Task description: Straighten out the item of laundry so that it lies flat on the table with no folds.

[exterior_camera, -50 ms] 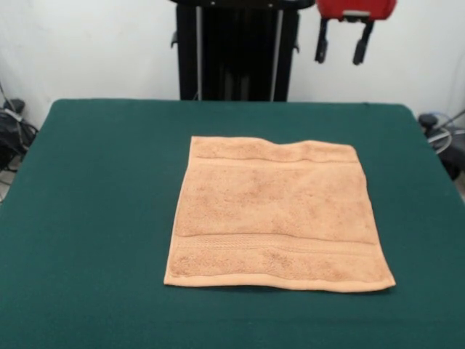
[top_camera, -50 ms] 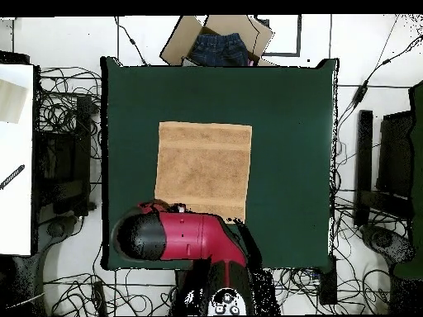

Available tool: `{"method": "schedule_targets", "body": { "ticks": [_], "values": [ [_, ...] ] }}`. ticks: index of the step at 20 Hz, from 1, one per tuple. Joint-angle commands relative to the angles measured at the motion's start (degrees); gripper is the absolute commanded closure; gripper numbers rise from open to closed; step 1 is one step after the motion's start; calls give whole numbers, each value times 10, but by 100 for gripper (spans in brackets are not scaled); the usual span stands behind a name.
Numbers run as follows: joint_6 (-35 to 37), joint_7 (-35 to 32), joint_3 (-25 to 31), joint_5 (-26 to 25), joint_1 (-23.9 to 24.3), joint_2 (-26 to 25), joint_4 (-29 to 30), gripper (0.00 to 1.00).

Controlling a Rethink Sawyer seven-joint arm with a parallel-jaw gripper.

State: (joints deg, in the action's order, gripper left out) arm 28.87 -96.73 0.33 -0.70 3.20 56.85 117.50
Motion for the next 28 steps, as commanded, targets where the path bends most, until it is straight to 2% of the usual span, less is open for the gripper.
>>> {"method": "schedule_targets", "body": {
  "ticks": [1,8,12,15,28],
  "values": [
    [2,-55,11,-5,24,7,48,0],
    [-20,-48,14,-22,36,3,57,0],
    [-68,-40,35,-22,61,-12,79,0],
    [-51,-37,35,-21,62,0,80,0],
    [-88,-29,41,-43,80,-7,101,0]
  ]
}}
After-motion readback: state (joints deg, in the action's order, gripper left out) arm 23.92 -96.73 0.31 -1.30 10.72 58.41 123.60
